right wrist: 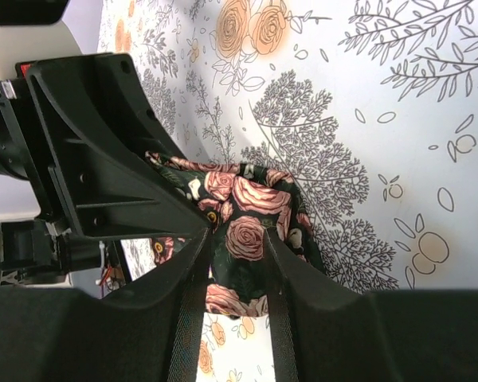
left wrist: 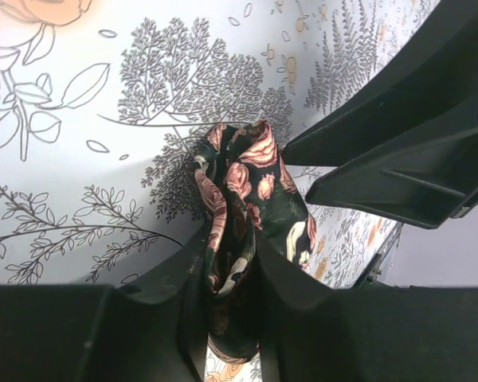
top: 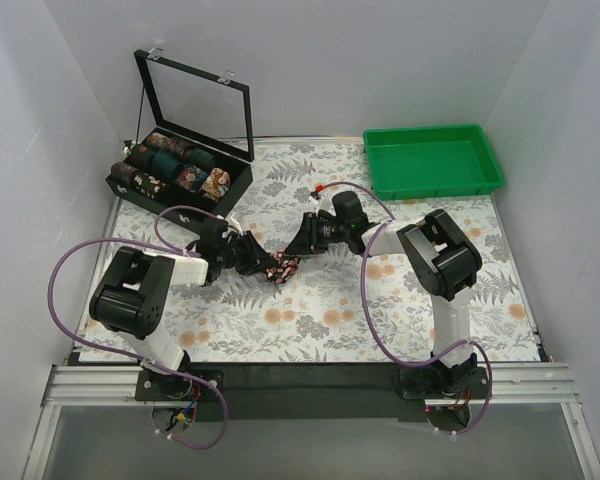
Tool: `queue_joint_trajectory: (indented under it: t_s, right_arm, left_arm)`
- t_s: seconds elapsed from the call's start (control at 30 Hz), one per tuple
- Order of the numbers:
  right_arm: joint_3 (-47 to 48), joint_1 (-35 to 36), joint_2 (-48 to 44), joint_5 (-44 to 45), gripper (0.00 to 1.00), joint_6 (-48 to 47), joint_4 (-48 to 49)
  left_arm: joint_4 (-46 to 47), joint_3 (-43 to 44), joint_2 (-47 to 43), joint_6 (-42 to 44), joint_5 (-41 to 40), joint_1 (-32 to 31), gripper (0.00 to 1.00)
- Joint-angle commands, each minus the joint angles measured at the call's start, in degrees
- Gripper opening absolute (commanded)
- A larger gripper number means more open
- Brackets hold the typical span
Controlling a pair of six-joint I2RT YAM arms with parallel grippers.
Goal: Roll the ties
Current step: Place the rolled tie into the container
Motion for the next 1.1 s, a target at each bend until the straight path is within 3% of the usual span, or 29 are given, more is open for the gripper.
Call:
queue_joint_trajectory:
  t_s: [0.0,0.13,0.27,0.3,0.4,0.43,0.53,0.63,0.73,0.8,0.93,1.07]
  right_arm:
    - [-0.61,0.05,-1.57,1.03,0.35,-0.57,1.96]
    - [-1.75,-0.47,-3.23,1.65,0.41,-1.19,1.96]
    - [-3.42,-1.17,-5.87,1.56,0.49,-2.77,1.87]
    - [-4.2,-1.26,-6.57,1.65,0.51,-3.2,1.78]
    - [-5.96,-1.35,-10.26,2.52,0.53,-5.66,0.91]
    - [-6.23,-1.44,-12.1,3.57,0.53,-7.58,-1.19]
    - [-7.54,-1.44,-15.61,6.03,0.54,-12.68,-7.07]
    - [-9.65,-1.35,-19.21,7.97,0.55,-15.76,-10.85]
    - [-8.44,-1.26,-22.13,8.94,0.61,-24.36,-15.51]
    - [-6.51,-1.0,-23.18,12.35,0.66,-33.77,-23.94]
    - [-6.76,-0.91,-26.26,15.09,0.78,-40.98,-29.15]
    - [-10.27,-1.0,-30.39,15.88,0.9,-42.93,-30.12]
  left_arm:
    - [-5.05,-0.07,-0.1,1.03,-2.39,-0.98,0.19]
    - [-5.23,0.01,-0.63,0.77,-2.3,-0.98,0.19]
    - [-5.58,-0.16,-0.89,0.59,-2.3,-0.98,0.3]
    - [-5.58,-0.07,-1.06,0.33,-2.04,-0.89,0.39]
    - [-5.76,-0.6,-2.82,-0.37,-1.78,-0.98,0.5]
    - [-6.1,-0.77,-4.3,-0.46,-1.86,-0.98,0.59]
    - [-8.64,-0.69,-8.6,-0.47,-3.62,-0.89,0.7]
    - [-13.02,0.01,-13.87,2.16,-5.98,-0.89,0.72]
    - [-20.5,2.03,-19.33,6.37,-10.98,-0.89,0.75]
    - [-25.41,4.13,-22.58,9.62,-13.19,-0.98,0.76]
    - [-30.71,7.91,-25.05,19.64,-15.66,-1.68,0.76]
    - [-35.02,13.1,-22.52,32.54,-18.99,-7.72,0.77]
